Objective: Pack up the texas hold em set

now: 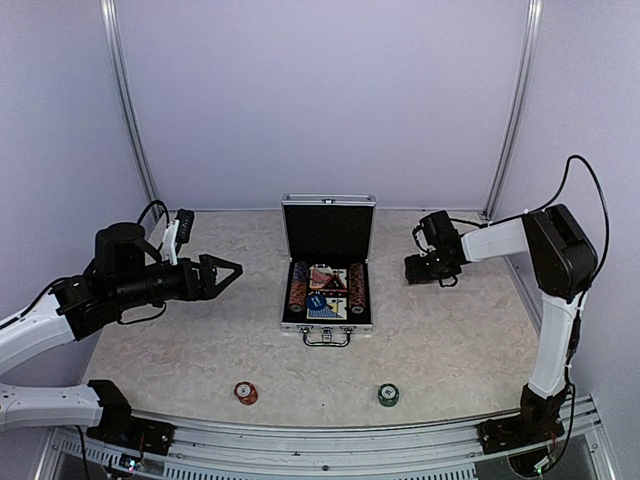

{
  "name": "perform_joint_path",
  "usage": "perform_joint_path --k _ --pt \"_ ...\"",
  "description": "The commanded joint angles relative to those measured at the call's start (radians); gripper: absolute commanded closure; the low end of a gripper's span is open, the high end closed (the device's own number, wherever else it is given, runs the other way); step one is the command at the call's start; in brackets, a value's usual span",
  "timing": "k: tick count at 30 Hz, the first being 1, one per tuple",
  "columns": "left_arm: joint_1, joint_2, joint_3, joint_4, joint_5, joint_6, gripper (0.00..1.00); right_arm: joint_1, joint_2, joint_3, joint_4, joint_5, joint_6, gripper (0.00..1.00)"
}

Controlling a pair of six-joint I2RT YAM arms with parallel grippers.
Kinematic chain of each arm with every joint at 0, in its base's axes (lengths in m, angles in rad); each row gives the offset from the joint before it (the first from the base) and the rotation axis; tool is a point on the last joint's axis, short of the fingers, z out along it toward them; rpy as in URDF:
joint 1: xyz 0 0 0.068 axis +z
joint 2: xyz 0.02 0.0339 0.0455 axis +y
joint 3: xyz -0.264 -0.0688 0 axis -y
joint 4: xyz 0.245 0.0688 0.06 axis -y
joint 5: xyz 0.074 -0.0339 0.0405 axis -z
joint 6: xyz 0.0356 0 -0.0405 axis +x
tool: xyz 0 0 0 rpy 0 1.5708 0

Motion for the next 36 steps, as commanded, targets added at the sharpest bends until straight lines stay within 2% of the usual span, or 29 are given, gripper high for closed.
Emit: perform_joint_path --k 1,6,15,21,36 --pt "0.006 -0.007 -0.009 0.037 0.008 -0.002 0.01 0.012 0.014 -0.051 -0.129 0.003 0.007 0.31" --pt "0.006 -0.011 -0.012 0.035 0.008 -0.002 0.01 0.012 -0.002 -0.071 -0.124 0.004 0.024 0.28" --pt "0.006 -0.010 -0.016 0.040 0.009 0.000 0.01 0.012 -0.005 -0.076 -0.118 -0.007 0.030 0.30" --pt "0.006 -0.012 -0.017 0.038 0.007 0.000 0.01 0.012 0.001 -0.075 -0.115 -0.011 0.029 0.40" --pt "0.006 -0.017 -0.017 0.035 0.007 -0.002 0.01 0.013 -0.009 -0.080 -0.093 -0.034 0.031 0.49"
